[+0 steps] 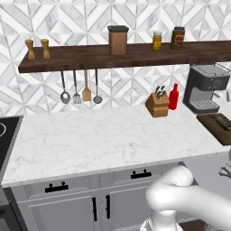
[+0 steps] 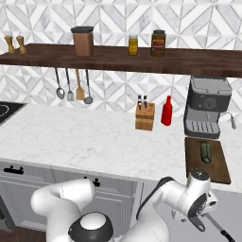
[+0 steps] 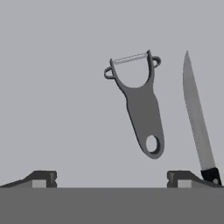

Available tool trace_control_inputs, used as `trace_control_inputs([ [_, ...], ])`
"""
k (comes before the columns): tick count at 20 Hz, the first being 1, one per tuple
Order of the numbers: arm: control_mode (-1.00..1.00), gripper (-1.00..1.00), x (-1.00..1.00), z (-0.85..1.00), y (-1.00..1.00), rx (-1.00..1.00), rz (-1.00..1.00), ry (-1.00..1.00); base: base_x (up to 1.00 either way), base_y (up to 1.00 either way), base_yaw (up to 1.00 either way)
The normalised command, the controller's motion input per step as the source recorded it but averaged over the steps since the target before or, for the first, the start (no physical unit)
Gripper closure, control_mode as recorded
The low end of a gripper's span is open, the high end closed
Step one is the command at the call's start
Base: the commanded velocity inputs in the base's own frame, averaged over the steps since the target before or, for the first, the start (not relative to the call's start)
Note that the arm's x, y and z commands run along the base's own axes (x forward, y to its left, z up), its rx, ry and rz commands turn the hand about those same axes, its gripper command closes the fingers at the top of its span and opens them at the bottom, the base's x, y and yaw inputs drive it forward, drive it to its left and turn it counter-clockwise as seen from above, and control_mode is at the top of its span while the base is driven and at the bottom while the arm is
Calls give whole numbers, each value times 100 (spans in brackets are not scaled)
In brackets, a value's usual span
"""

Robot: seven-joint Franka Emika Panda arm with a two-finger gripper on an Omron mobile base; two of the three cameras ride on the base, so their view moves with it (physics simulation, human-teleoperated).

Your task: Place the appropriate cutting tool for cutting the cucumber skin on the cutting board.

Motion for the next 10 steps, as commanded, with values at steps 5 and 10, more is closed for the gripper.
trace_control_inputs([
  [5, -100, -100, 24, -36, -4, 5, 0, 1, 0, 0, 0],
  [10, -100, -100, 13, -42, -8, 6, 0, 0, 0, 0, 0],
])
